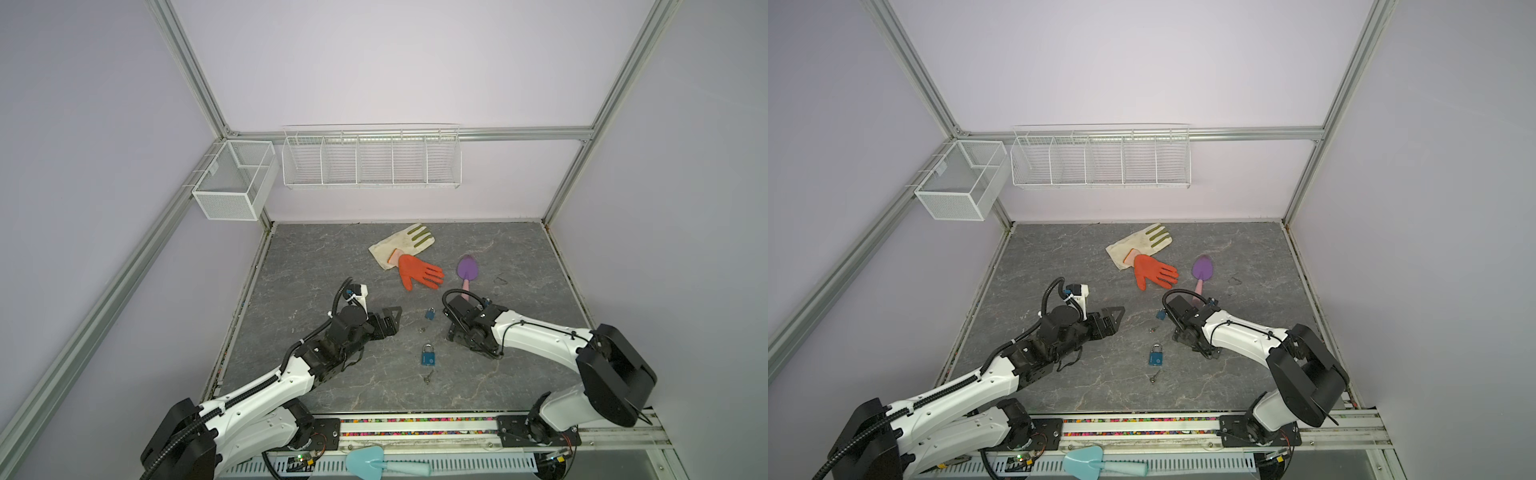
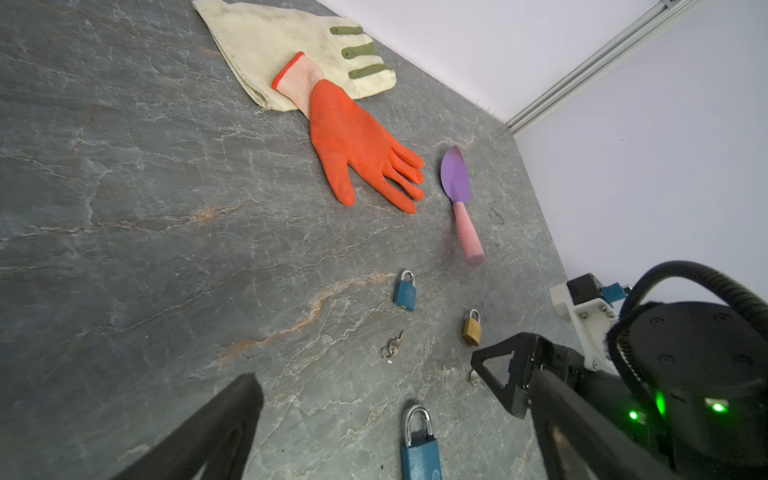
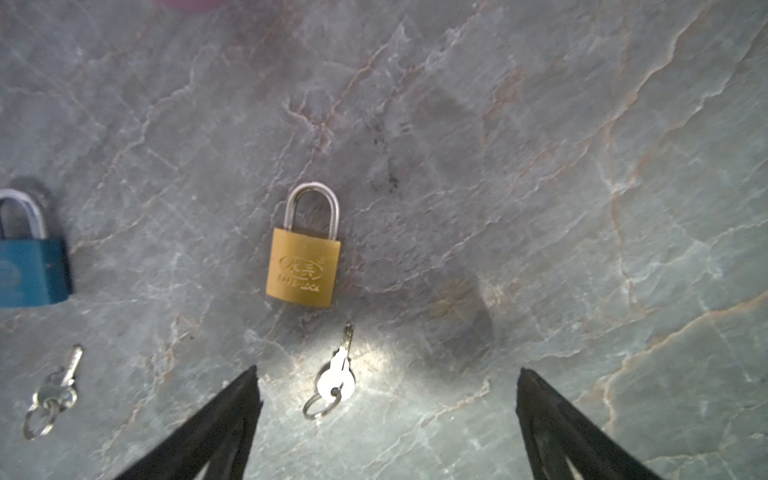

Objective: Unlock with the key
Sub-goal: 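Lower the right gripper onto the silver key beside the gold padlock and close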

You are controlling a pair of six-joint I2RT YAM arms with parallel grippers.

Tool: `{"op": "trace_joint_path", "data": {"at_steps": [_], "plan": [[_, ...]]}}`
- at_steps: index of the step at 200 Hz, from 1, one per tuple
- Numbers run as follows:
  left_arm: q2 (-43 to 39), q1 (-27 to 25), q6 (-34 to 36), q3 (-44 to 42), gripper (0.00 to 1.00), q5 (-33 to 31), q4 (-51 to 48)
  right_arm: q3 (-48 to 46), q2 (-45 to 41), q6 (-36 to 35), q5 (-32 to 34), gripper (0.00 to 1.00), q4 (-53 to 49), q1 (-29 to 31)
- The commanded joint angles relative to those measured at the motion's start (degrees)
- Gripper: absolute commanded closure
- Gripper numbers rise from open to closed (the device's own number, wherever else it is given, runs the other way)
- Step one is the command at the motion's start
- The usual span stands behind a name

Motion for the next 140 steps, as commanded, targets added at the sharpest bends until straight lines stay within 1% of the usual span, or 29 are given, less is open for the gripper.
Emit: {"op": "trace_joint_path", "data": {"at_steps": [1, 23, 46, 94, 114, 140], "plan": [[0.87, -0.47, -0.80, 1.92, 0.00, -0.22, -0.14, 1.01, 1.05, 2.54, 1.52, 0.02, -2.64, 1.05], [1.88, -0.71, -1.02, 2.38, 0.00, 0.11, -0.16, 1.08, 1.23, 2.10, 1.47, 0.00, -3.46, 1.75], [2.84, -1.20, -1.36, 2.73, 0.00, 0.00, 0.37, 1.93, 1.25, 0.81, 2.83, 0.03, -5.43, 2.18], [4.32, -1.71, -1.32, 3.38, 0.00, -0.29, 0.98, 0.55, 0.55, -1.01, 1.29, 0.06, -5.90, 2.39], [4.88, -1.77, -1.33, 3.61, 0.00, -0.09, 1.21, 0.41, 0.47, -1.50, 1.35, 0.07, -6.30, 2.43], [5.38, -1.98, -1.36, 3.96, 0.00, -0.03, 0.90, 0.21, 0.40, -1.80, 1.35, 0.10, -6.78, 2.45]]}}
